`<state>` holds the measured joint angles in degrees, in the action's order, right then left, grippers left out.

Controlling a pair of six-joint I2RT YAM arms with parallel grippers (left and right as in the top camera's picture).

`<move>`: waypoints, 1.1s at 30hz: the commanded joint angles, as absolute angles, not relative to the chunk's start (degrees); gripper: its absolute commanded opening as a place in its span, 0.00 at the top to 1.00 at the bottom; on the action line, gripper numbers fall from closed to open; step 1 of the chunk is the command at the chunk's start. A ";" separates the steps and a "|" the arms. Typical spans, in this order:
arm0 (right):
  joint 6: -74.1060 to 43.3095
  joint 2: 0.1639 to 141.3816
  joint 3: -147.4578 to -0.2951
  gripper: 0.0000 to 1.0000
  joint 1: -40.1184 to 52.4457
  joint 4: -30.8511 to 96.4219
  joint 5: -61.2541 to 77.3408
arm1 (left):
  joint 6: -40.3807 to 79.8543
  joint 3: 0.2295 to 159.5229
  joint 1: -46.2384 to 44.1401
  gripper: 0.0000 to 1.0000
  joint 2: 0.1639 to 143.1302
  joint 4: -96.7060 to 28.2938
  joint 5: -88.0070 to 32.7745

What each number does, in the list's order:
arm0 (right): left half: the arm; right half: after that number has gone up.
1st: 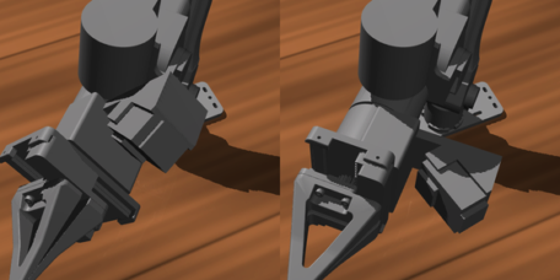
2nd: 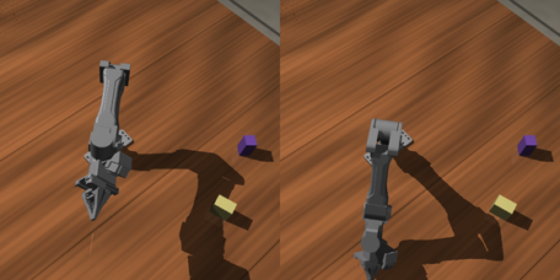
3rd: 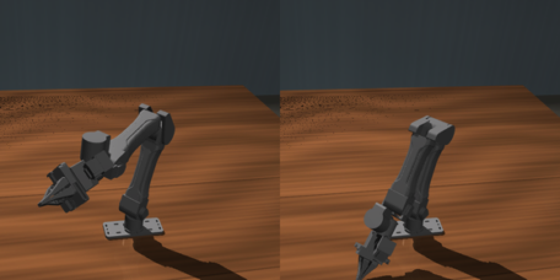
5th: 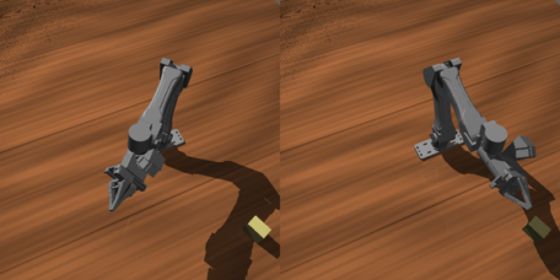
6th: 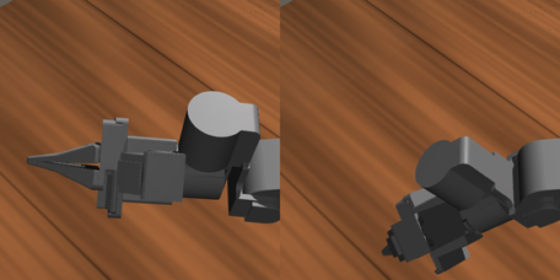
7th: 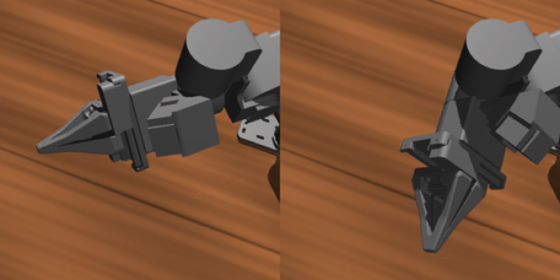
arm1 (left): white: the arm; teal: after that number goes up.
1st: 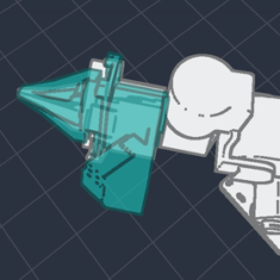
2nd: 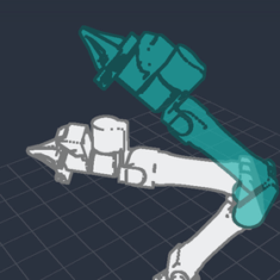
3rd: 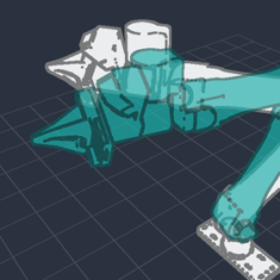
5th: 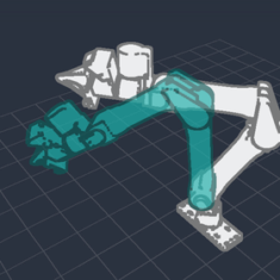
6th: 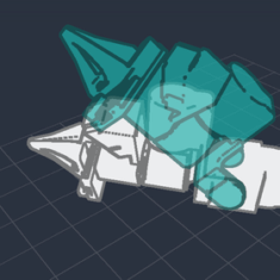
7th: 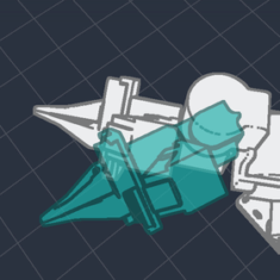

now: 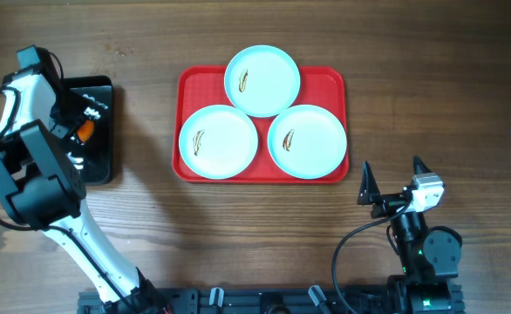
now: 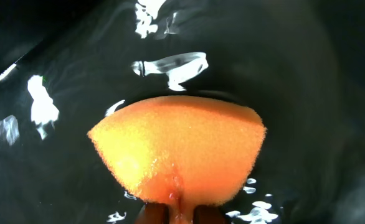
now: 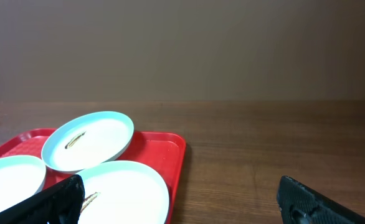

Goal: Clean dirty plates on tray and stack at the side
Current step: 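Lower the left gripper and grasp the orange sponge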

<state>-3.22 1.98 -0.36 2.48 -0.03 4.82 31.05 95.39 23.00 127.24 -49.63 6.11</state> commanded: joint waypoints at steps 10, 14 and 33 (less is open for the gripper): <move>-4.08 2.07 -0.30 0.00 2.72 -0.14 4.43 | 25.67 94.83 23.64 0.96 127.50 -54.06 6.00; -4.08 2.07 -0.30 0.00 2.72 -0.14 4.43 | 25.67 94.83 23.64 0.96 127.50 -54.08 6.00; -4.08 2.07 -0.30 0.00 2.72 -0.14 4.43 | 25.65 94.94 23.64 0.96 123.48 -56.05 6.02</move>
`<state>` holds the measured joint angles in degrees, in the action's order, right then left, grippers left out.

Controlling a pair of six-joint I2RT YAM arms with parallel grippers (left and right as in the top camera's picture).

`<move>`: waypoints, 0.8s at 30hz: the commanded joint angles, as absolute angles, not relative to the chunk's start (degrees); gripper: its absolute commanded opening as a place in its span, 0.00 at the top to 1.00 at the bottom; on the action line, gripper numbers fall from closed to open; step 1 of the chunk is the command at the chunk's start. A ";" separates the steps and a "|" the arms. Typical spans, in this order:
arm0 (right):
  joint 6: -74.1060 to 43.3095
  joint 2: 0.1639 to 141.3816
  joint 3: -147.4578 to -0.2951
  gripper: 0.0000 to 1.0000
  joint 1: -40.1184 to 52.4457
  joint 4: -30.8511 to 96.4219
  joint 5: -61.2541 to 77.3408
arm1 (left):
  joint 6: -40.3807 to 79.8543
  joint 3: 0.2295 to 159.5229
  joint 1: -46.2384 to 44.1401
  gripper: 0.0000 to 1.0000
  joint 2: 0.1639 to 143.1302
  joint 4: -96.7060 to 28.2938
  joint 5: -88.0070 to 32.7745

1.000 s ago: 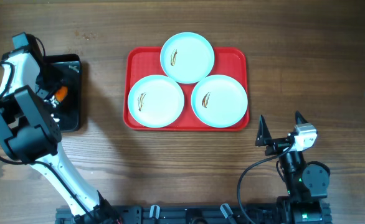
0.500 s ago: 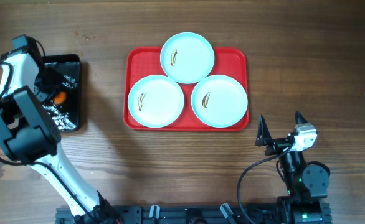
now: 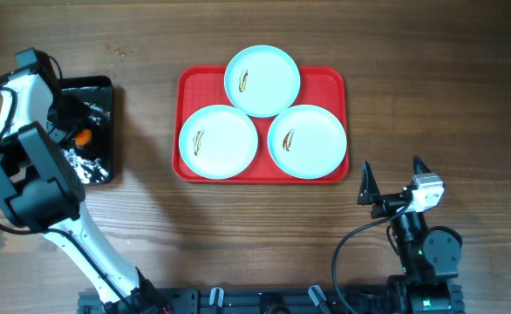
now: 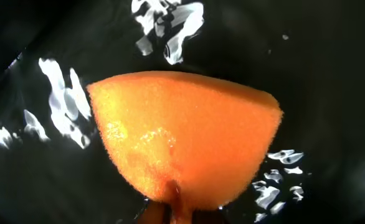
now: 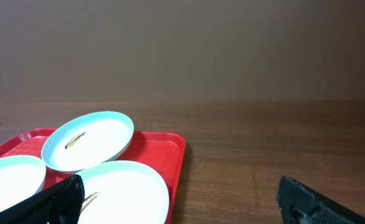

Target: Clean dirty plates on tray and stack at the side

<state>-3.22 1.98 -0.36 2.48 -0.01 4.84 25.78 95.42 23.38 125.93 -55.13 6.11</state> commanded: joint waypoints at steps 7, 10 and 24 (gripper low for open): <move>-5.63 2.04 -0.30 0.00 2.74 -4.49 5.28 | 25.69 94.94 23.64 0.96 118.91 -57.10 5.34; -18.76 2.04 -0.30 0.00 2.72 -10.96 15.20 | 25.69 94.94 23.64 0.96 116.03 -56.90 2.74; -47.11 2.07 -2.13 0.00 2.72 -25.98 30.50 | 24.14 91.13 23.53 0.96 114.43 -58.30 5.82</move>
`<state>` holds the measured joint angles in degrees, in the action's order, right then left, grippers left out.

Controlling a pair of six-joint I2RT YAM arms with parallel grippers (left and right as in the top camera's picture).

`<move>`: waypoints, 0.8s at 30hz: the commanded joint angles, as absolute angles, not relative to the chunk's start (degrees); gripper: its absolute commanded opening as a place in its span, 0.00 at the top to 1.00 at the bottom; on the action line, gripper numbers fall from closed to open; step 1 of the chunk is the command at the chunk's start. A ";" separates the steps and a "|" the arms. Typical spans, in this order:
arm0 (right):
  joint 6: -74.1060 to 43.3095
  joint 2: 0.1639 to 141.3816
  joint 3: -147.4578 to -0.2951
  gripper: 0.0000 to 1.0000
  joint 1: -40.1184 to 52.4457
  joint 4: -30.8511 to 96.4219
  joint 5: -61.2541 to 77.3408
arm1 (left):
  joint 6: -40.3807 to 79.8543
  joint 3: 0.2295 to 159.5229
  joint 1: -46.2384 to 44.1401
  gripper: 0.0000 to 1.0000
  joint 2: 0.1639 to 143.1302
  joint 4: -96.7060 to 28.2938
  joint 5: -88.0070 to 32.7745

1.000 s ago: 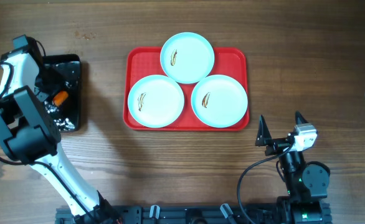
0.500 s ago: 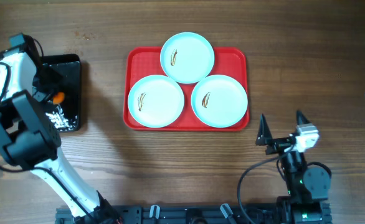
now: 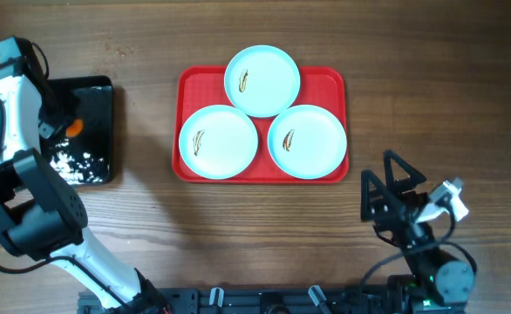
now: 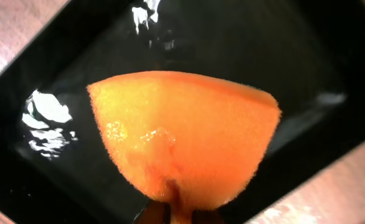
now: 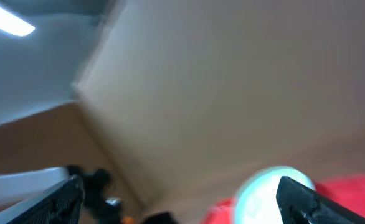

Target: Clean dirty plates on tray and stack at the side

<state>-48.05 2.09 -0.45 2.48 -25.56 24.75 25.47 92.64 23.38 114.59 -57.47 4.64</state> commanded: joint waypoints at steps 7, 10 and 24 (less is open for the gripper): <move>-29.87 9.28 -17.50 0.00 2.72 -6.98 31.14 | 24.14 95.18 23.53 0.96 107.85 -58.83 -3.40; -23.44 17.87 -25.47 0.00 2.72 4.36 31.18 | 22.26 94.80 23.00 0.96 104.79 -58.08 -0.75; -45.89 41.82 -27.88 0.16 2.72 -5.50 48.60 | 19.55 88.40 23.31 0.96 108.81 -55.66 0.30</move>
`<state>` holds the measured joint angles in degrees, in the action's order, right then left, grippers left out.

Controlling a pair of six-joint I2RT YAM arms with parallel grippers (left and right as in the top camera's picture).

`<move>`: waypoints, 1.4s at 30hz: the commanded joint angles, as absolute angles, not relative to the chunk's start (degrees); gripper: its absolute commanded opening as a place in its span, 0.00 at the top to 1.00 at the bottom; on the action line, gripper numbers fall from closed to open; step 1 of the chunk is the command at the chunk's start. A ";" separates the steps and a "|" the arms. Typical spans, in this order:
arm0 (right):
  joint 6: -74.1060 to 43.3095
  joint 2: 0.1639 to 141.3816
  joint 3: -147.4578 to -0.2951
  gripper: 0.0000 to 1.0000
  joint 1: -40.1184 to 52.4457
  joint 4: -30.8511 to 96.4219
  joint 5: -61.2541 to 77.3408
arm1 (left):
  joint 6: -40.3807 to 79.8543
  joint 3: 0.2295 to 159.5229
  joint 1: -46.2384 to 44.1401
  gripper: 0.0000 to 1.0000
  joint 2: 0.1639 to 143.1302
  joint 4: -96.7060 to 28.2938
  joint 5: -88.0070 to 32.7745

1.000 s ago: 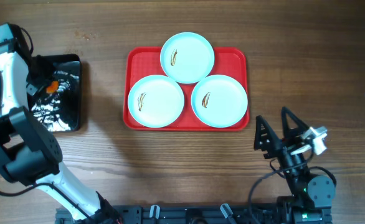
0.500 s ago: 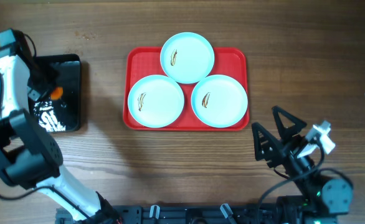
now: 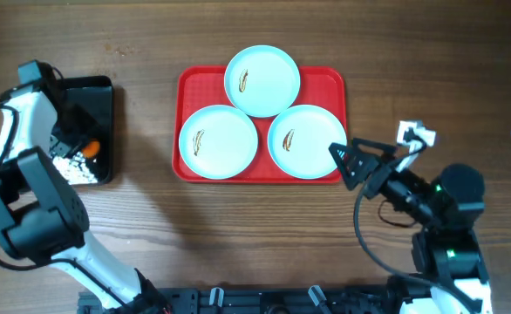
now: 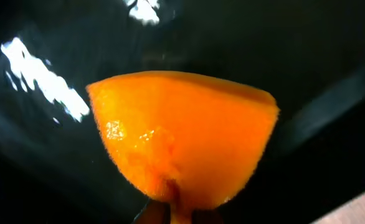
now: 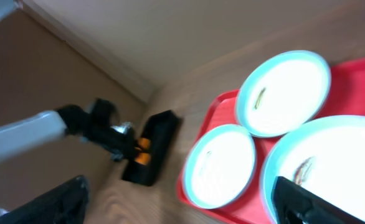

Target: Clean dirty plates on tray and stack at the side

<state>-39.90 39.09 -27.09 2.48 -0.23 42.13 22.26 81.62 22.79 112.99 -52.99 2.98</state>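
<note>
Three light-blue plates lie on a red tray [image 3: 193, 83]: one at the back [image 3: 262, 80], one front left [image 3: 218, 141], one front right [image 3: 307, 140], each with a brown smear. My left gripper [image 3: 81, 144] is shut on an orange sponge [image 4: 182, 134] low inside a black water basin [image 3: 98, 98]; its fingertips pinch the sponge's bottom edge [image 4: 179, 211]. Beside the tray's front right corner my right gripper [image 3: 341, 166] stands open, close to the front right plate [image 5: 332, 162], with nothing between its fingers [image 5: 179, 202].
The basin sits on the wooden table left of the tray, with white glints on its water [image 4: 42, 78]. The right wrist view also shows the basin [image 5: 154, 134] and the left arm [image 5: 39, 130] far off. Bare wood surrounds the tray.
My right gripper has moved from the table's front right to the tray's front right corner, still open. The left gripper with the sponge sits nearer the basin's front and closer to the water.
The left gripper held the sponge down in the basin's rippling water while the right arm rested at the front right. Then the sponge was higher over the basin and the right arm had tilted upward. Now the sponge is low again and the right gripper is by the tray.
</note>
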 commanded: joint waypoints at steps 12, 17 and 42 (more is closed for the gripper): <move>-41.04 60.23 -52.51 0.16 2.72 -6.61 73.28 | 16.93 97.38 21.76 0.96 98.98 -57.82 -1.41; -29.32 66.70 -61.60 0.12 2.81 15.53 61.32 | 16.86 92.44 21.87 0.96 105.49 -60.18 -4.97; -20.12 94.30 -94.02 0.00 25.98 54.41 17.32 | 11.11 96.64 14.22 0.96 101.25 -66.06 -13.52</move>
<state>-13.93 91.83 -93.14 25.52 56.05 19.79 13.28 96.38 15.11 100.86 -64.75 -13.30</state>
